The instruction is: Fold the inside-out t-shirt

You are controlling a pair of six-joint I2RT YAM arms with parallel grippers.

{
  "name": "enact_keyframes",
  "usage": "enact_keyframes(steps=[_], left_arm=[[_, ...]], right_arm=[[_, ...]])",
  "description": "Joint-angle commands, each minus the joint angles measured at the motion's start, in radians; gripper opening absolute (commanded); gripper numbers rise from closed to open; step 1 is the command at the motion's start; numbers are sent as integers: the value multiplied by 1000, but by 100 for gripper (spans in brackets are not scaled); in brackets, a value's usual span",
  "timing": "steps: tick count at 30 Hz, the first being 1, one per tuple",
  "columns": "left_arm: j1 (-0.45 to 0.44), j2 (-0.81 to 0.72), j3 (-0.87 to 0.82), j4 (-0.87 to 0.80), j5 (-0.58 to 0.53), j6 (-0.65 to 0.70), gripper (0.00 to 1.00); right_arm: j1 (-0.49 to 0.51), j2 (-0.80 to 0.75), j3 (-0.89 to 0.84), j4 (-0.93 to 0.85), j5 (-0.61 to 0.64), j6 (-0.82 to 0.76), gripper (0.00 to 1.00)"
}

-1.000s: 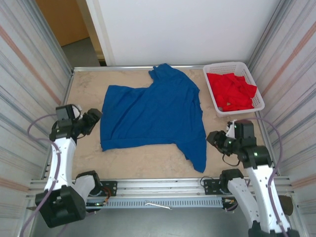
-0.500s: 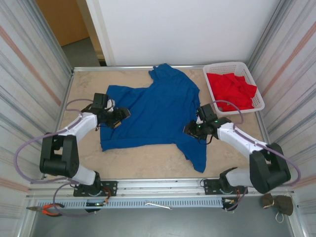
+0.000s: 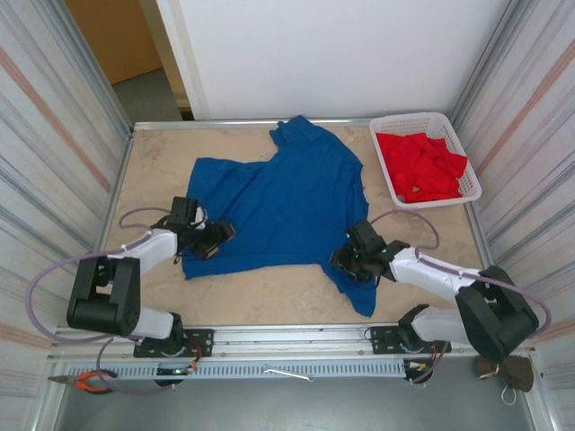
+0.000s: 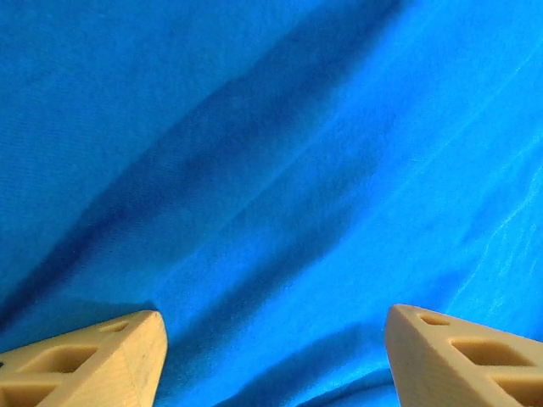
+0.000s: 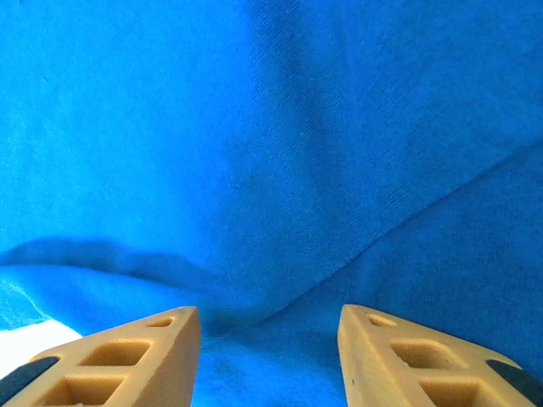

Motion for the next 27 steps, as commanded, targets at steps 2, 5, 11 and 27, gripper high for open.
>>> enact_keyframes(steps=[2,5,11,27], left_arm=[[-3,-80,-94,-65,-10,-45,70],[32,-175,-108,-103,8,-44,70],[247,-217,108,-181,37,74,72],[282,602,971,-386,-96,397,51]], right_arm=[[77,-104,-58,-98,86,180,46],[117,-214,-69,-151,114,234,47],[44,-384,44,-224,117,108,48],[-238,229,374,-88,-171,-321,41]])
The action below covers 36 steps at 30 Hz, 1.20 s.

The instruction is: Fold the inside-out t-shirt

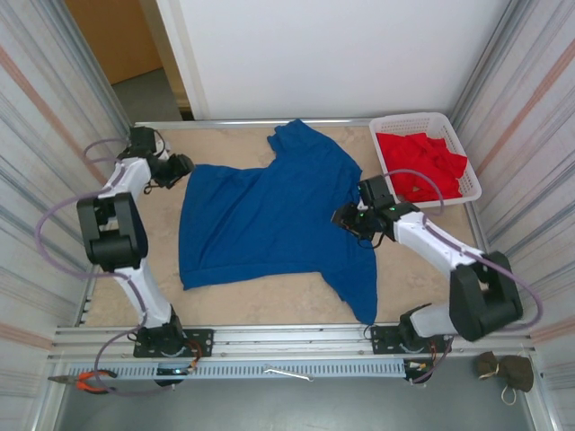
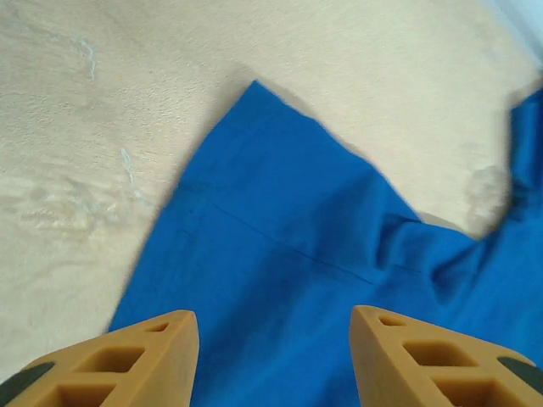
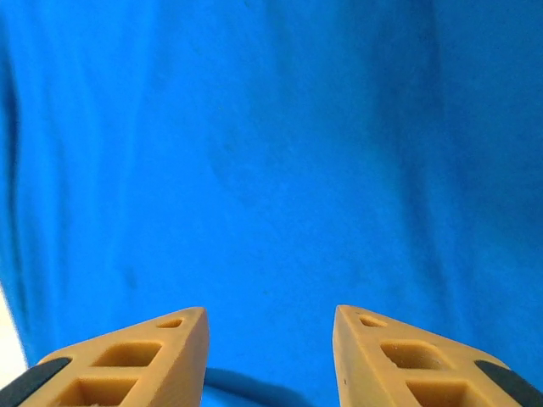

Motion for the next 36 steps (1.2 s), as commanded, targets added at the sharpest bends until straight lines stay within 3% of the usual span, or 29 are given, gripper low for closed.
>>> enact_keyframes(steps=[1,10,21,26,29,36], left_arm=[[-22,83,119,-117,-67,98,51],[-40,236,241,-188,-157,167,52],[-48,320,295,-190,-161,176,50],[-65,351,325,-183,-146,179,30],[-68,348,338,-181,-133,177,3],[-51,231,312,-124,-89,113,0]], right_arm=[[-1,65,9,26,-37,-51,41],[-7,104,-61,70,-17,-18,40],[-21,94,-113,72,1,18,39],[-25,95,-124,69,2,32,39],[-33,95,-133,66,3,44,39],[-56,92,-164,67,-6,67,37]])
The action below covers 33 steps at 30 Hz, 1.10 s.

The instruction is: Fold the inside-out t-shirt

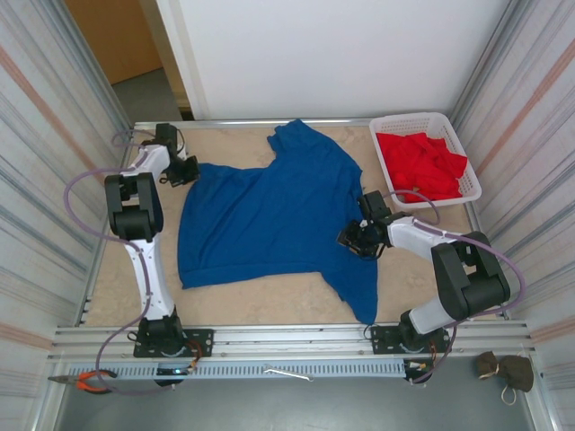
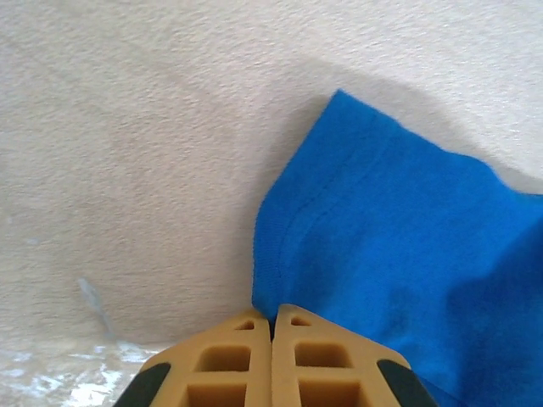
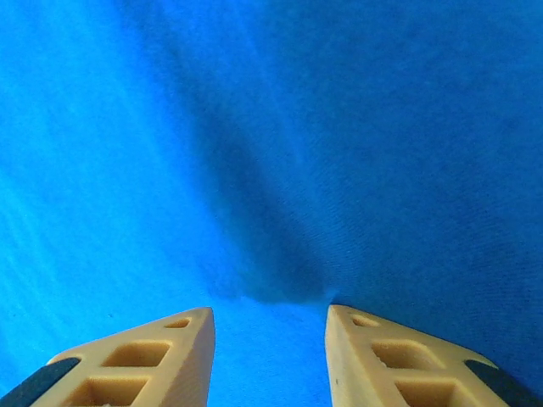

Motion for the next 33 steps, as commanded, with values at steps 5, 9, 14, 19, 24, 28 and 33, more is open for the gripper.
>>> enact_keyframes(steps=[5,9,14,19,24,28,33], left_arm=[[59,-100,-2,88,186,-198,0],[93,-136,-68,187,225,-311,0],[134,-135,-107,269,244,-409,0],[138,-54,-37,267,265,-442,0],[138,41,48,259,274,-465,0],[143,82,79,255,283,-483,5],[155,21,45,248,287,-475,48]], right_arm=[[-15,3,-39,-10,15,35,34],[-18,7,-52,0,14,44,33],[-22,7,-58,-1,17,44,32],[-23,15,-58,12,11,44,32],[-23,29,-45,19,-2,41,32],[-23,32,-23,19,-20,27,33],[-21,12,58,-13,-88,-67,38]])
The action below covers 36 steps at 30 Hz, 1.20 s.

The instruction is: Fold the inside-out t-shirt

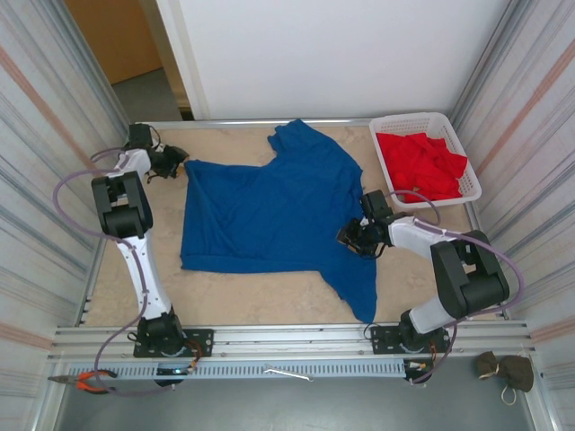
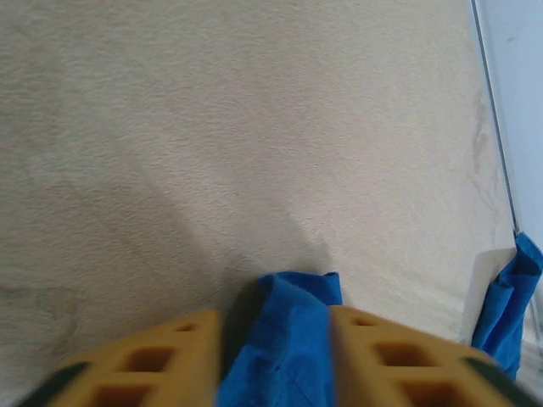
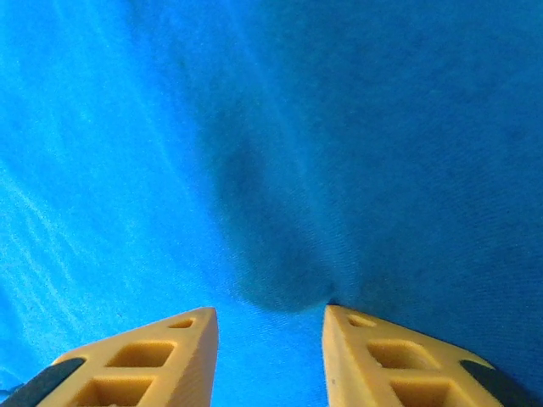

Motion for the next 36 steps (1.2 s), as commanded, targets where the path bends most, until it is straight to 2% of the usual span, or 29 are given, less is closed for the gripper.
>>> enact_keyframes(steps=[1,5,8,16,19,23,26,31,36], left_arm=[[15,-93,-17,-5,19,13,52],[19,-239,-128,-4,14,44,56],[16,-416,-274,16,21,38,57],[-37,-893,-755,-12,18,23,60],[-90,-1089,-939,-59,-22,-10,60],[-232,-1380,-1181,-131,-197,-108,58],[-303,-1528,-1258,-255,-309,-159,58],[-312,-1610,-1292,-363,-454,-173,60],[-303,-1484,-1237,-350,-517,-120,67]], right_arm=[[-3,-12,72,-59,-54,-89,40],[23,-100,142,-151,-46,-159,45],[52,-172,170,-249,3,-190,48],[119,-455,30,-446,129,-108,60],[140,-591,-41,-504,151,-51,63],[151,-714,-88,-570,177,-8,64],[152,-772,-94,-604,188,7,64],[152,-801,-94,-623,194,15,65],[151,-786,-96,-612,182,14,65]])
